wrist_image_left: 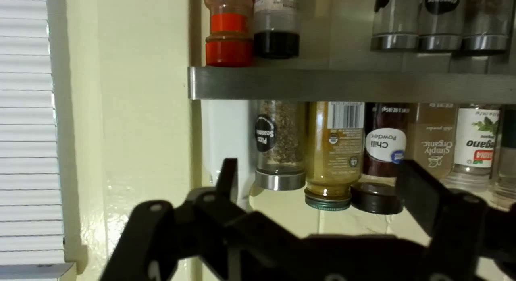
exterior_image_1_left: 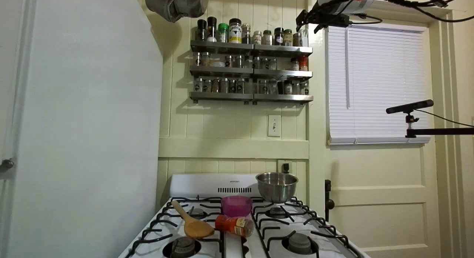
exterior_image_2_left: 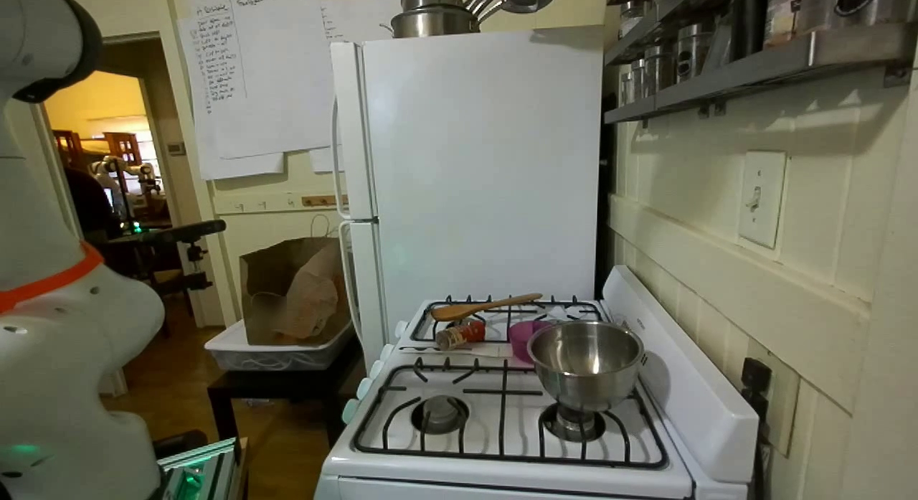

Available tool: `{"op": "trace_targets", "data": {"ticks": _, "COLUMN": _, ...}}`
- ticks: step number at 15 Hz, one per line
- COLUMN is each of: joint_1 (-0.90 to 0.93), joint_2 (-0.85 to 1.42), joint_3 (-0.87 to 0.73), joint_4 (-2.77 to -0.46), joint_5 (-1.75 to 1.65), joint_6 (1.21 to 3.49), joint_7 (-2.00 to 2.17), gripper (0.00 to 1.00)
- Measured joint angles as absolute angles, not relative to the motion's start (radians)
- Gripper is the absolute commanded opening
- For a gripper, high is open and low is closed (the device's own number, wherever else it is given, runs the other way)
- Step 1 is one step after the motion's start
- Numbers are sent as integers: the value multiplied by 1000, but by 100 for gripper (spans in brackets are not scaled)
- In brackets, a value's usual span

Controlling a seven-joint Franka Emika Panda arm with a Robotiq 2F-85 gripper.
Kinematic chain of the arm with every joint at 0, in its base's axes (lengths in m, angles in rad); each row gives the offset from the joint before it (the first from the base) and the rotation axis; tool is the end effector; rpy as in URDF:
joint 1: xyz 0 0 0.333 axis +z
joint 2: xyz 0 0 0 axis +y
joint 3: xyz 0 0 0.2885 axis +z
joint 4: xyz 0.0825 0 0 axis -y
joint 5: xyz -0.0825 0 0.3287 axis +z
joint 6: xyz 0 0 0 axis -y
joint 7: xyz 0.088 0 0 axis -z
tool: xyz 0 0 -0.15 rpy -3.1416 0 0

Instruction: Pick up one jar from the topmost shelf and shake it over the silver bowl on the right then place it back on the shelf.

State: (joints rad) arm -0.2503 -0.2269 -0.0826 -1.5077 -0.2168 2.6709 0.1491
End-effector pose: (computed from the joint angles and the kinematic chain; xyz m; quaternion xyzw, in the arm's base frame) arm 0.4427 -0.1601 0.8647 0.7515 -0.1460 0.6257 0.1497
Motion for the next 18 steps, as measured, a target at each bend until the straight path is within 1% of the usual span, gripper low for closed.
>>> {"op": "trace_targets", "data": {"ticks": 2, "joint_1": -253, "joint_2": -197, "joint_3": -90, "joint_4": -1486, "joint_5": -217, "joint_6": 2708, "joint_7": 161, "gripper": 100}}
{"op": "trace_targets", "data": {"ticks": 3, "joint_1": -254, "joint_2": -181, "joint_3": -92, "joint_4": -1475, "joint_5": -217, "joint_6": 2728, "joint_7": 168, "gripper": 95}}
{"op": "trace_targets", "data": {"ticks": 4, "joint_1": -254, "joint_2": -165, "joint_3": -94, "joint_4": -1465, "joint_5": -212, "joint_6": 2749, "joint_7": 171, "gripper": 73}}
{"op": "trace_targets", "data": {"ticks": 6, "joint_1": -254, "joint_2": -135, "joint_3": -97, "joint_4": -1449, "joint_5": -200, "joint_6": 2788, "joint_7": 172, "gripper": 72}}
{"op": "trace_targets", "data": {"ticks": 7, "joint_1": -254, "joint_2": -119, "joint_3": -98, "joint_4": -1440, "joint_5": -196, "joint_6": 2806, "joint_7": 172, "gripper": 63}}
{"op": "trace_targets", "data": {"ticks": 8, "joint_1": -254, "joint_2": -105, "joint_3": -101, "joint_4": -1430, "joint_5": -194, "joint_6": 2825, "joint_7": 175, "gripper": 61}}
{"op": "trace_targets", "data": {"ticks": 11, "joint_1": -256, "joint_2": -60, "joint_3": -110, "joint_4": -1397, "joint_5": -184, "joint_6": 2869, "joint_7": 180, "gripper": 60}}
{"op": "trace_targets", "data": {"ticks": 15, "joint_1": -258, "joint_2": -15, "joint_3": -122, "joint_4": -1363, "joint_5": -178, "joint_6": 2907, "joint_7": 182, "gripper": 67}}
{"op": "trace_targets", "data": {"ticks": 17, "joint_1": -259, "joint_2": 3, "joint_3": -128, "joint_4": -1351, "joint_5": -178, "joint_6": 2922, "joint_7": 182, "gripper": 67}}
{"op": "trace_targets", "data": {"ticks": 18, "joint_1": -260, "joint_2": 11, "joint_3": -129, "joint_4": -1345, "joint_5": -177, "joint_6": 2927, "joint_7": 182, "gripper": 66}}
